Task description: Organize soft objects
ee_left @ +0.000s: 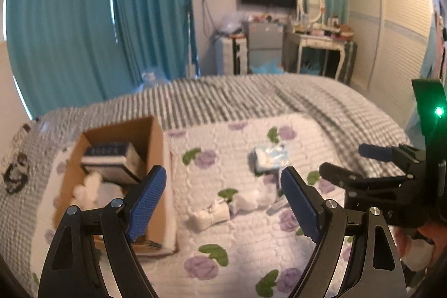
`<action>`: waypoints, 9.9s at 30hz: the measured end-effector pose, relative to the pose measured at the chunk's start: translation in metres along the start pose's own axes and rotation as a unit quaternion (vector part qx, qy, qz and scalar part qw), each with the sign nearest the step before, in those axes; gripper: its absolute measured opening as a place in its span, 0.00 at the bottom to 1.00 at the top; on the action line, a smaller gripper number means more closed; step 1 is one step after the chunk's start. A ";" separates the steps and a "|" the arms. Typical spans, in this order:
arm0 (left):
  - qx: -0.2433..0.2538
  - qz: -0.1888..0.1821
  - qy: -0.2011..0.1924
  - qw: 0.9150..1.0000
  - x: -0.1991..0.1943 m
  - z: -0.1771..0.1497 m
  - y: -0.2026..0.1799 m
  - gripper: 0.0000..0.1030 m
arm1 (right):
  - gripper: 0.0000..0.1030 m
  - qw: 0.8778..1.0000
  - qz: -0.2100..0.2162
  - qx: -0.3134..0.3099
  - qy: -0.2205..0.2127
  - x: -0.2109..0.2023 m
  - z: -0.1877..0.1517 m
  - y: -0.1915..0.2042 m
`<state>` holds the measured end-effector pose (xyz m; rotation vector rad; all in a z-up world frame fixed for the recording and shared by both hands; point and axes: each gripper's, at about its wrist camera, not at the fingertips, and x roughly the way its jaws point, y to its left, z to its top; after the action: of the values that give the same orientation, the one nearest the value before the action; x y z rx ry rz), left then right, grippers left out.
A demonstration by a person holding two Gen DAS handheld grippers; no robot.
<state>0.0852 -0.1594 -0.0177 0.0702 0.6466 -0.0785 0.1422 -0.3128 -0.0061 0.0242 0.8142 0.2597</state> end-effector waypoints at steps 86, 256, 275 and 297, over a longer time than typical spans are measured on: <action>0.026 -0.011 -0.024 0.999 -0.071 0.068 0.115 0.37 | 0.31 0.982 0.102 -0.140 -0.081 -0.096 0.061 0.152; -0.064 0.053 0.002 0.997 0.000 -0.020 0.211 0.53 | 0.71 0.985 0.101 -0.132 -0.036 0.019 0.065 0.268; -0.058 0.009 0.035 0.998 0.045 -0.044 0.212 0.69 | 0.92 0.989 0.116 -0.086 -0.018 0.081 0.055 0.254; -0.046 0.045 -0.199 0.978 -0.206 0.030 0.201 0.90 | 1.00 0.967 0.043 -0.079 -0.237 -0.186 0.050 0.242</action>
<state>-0.0415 0.0483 0.1388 -0.0059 0.2456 0.0242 0.0027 -0.1191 0.1909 -0.0276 0.3156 0.3825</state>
